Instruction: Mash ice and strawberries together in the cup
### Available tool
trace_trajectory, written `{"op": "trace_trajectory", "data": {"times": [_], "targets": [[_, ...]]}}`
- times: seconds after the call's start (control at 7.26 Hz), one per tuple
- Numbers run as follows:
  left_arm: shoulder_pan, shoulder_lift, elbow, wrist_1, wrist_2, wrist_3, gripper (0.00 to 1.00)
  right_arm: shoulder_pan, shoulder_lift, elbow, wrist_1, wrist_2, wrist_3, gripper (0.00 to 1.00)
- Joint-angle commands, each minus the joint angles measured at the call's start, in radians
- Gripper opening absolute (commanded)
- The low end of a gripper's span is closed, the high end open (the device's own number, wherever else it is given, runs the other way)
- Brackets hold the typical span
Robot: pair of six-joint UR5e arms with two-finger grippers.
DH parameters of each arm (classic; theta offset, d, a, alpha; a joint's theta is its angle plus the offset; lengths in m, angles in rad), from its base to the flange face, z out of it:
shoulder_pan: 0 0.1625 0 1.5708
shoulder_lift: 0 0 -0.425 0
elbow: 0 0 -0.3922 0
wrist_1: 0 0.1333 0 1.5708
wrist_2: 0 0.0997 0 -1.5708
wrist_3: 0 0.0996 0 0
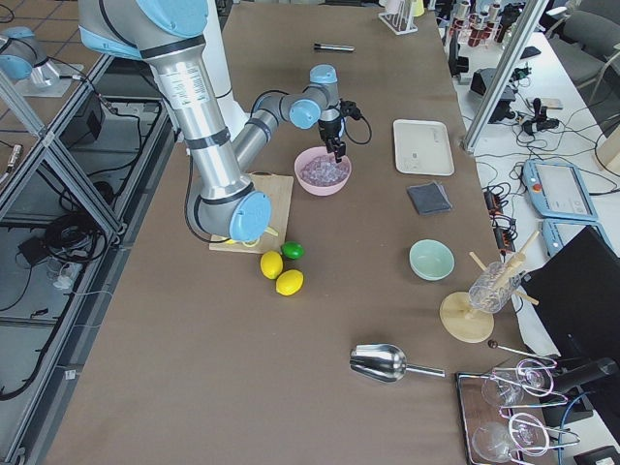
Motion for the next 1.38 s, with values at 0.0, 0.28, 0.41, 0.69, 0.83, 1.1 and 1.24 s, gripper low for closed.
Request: {"op": "trace_trajectory", "data": {"times": [0.0, 0.28, 0.41, 0.69, 0.83, 1.1, 1.24], "targets": [[-0.002, 0.001, 0.002, -0.001, 0.000, 0.000, 0.99, -0.026, -0.004, 0.003, 0.001, -0.039, -0.059, 0.67], [-0.002, 0.002, -0.005, -0.001, 0.000, 0.000, 0.99, -0.059, -0.013, 0.011, 0.002, -0.100, -0.058, 0.66], [-0.002, 0.002, -0.001, -0.001, 0.002, 0.000, 0.99, -0.060, -0.041, 0.041, 0.002, -0.102, -0.058, 0.63], [-0.002, 0.002, -0.005, -0.001, 0.000, 0.000, 0.99, -0.065, -0.047, 0.043, 0.001, -0.103, -0.058, 0.63], [-0.002, 0.002, -0.005, -0.001, 0.000, 0.000, 0.99, -0.072, -0.053, 0.043, 0.001, -0.105, -0.056, 0.63], [-0.002, 0.001, -0.005, 0.000, 0.002, 0.000, 0.99, -0.078, -0.067, 0.048, 0.002, -0.111, -0.056, 0.60], [-0.002, 0.002, -0.009, -0.001, 0.002, 0.000, 0.99, -0.094, -0.066, 0.046, 0.002, -0.120, -0.055, 0.52]]}}
